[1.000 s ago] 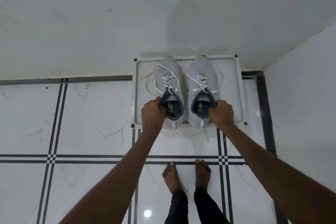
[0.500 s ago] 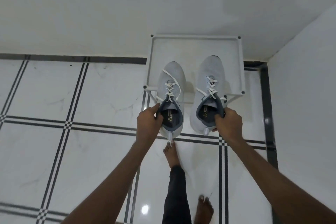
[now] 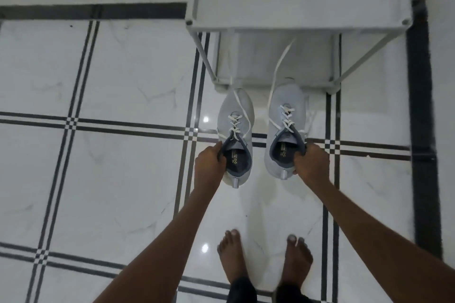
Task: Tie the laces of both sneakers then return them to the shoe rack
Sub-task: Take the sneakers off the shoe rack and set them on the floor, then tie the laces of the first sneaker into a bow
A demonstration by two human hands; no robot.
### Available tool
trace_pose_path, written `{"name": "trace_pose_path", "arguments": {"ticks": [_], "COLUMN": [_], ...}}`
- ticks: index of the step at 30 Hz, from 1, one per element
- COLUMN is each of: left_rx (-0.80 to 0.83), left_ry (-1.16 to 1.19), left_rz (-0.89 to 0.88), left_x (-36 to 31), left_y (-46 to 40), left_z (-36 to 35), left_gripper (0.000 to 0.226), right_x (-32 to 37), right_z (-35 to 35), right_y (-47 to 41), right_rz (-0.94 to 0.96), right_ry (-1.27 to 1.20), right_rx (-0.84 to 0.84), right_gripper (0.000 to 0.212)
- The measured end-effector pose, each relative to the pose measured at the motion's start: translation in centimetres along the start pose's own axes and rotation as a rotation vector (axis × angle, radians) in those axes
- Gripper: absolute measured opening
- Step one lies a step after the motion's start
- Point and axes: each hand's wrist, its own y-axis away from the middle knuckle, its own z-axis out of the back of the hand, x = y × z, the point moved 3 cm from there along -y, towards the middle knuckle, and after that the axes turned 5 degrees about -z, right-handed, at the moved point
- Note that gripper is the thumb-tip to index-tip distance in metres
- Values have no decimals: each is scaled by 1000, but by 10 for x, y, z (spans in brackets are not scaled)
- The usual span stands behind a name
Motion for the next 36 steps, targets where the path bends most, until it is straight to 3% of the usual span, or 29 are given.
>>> {"name": "trace_pose_path", "arguments": {"ticks": [3, 6, 12, 17, 20, 23, 26, 29, 32, 34, 36], "left_rx": [5, -8, -75, -127, -150, -184, -290, -219, -12, 19, -35], "left_ry": [-10, -17, 26, 127, 159, 184, 84, -147, -188, -148, -158], "left_rz": [16, 21, 11, 46, 54, 12, -126, -360, -458, -500, -539], "left_x": [49, 86, 147, 166, 170, 176, 181, 181, 178, 178, 177], "left_y": [-29, -51, -54, -48, -51, -60, -76, -110, -137, -145, -145], "left_z": [-70, -118, -159, -161, -159, -152, -138, -131, -120, -111, -103], "left_gripper": [32, 27, 35, 38, 36, 32, 35, 49, 21, 14, 44], "right_x": [-38, -59, -83, -66, -29, 11, 34, 45, 46, 46, 51], "right_z": [-71, -118, -164, -168, -181, -226, -266, -272, -269, -263, -254], "right_y": [-51, -80, -86, -74, -56, -49, -62, -78, -99, -110, -112], "right_rz": [-21, -45, -23, 28, 275, 583, 711, 762, 777, 735, 730], "right_ry": [6, 24, -4, 206, 165, 74, 155, 180, 167, 163, 163], "right_rx": [-10, -28, -84, -376, -500, -296, -50, -60, -28, 58, 109], "right_gripper": [29, 23, 16, 68, 64, 47, 43, 19, 8, 13, 13]}}
